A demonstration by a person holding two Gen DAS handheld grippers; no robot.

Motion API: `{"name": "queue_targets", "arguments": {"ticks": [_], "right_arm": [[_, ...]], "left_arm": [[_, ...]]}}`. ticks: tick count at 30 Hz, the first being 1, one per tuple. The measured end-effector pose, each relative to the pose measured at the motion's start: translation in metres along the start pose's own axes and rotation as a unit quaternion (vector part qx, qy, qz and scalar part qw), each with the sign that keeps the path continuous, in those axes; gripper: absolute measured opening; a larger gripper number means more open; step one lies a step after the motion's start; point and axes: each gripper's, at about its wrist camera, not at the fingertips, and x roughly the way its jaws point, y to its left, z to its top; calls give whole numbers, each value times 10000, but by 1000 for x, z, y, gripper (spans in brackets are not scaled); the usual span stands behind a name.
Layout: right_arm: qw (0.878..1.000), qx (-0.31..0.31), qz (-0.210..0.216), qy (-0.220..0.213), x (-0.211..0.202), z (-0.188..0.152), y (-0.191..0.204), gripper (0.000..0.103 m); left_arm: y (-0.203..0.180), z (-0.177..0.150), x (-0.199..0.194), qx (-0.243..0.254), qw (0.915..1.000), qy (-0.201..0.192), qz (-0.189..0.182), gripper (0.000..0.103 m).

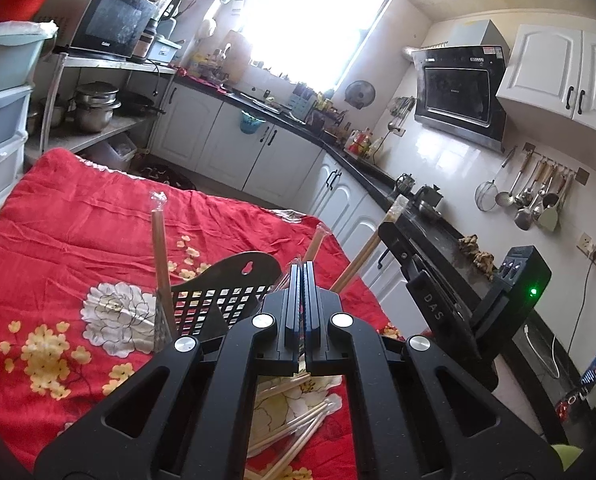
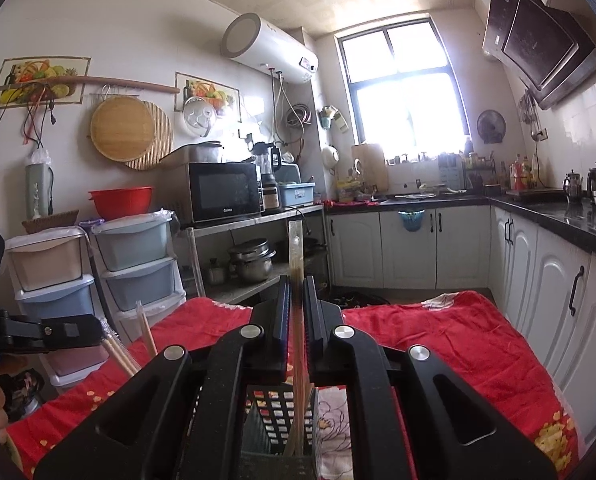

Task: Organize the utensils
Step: 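Open both grippers to release the chopsticks into the basket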

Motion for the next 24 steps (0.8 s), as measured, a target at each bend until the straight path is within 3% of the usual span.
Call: {"name": "queue_targets", "arguments": {"ticks": [2,14,20,24], "right_arm": [[10000,29,-11,21,-2,-1,-1,18],[9996,217,-81,141,-20,-1,-5,31],[9993,189,-129,297,-30,-1,-2,38],[9989,156,-149,416,-36,-2,1,44]], "left_arm": [[1,0,0,-1,10000,5,23,0],[2,-5,0,16,9998,19,204,0],[5,-7,-6,-55,9996,-16,292,19],[6,-6,-18,-88,9991,-188,373,42]]}}
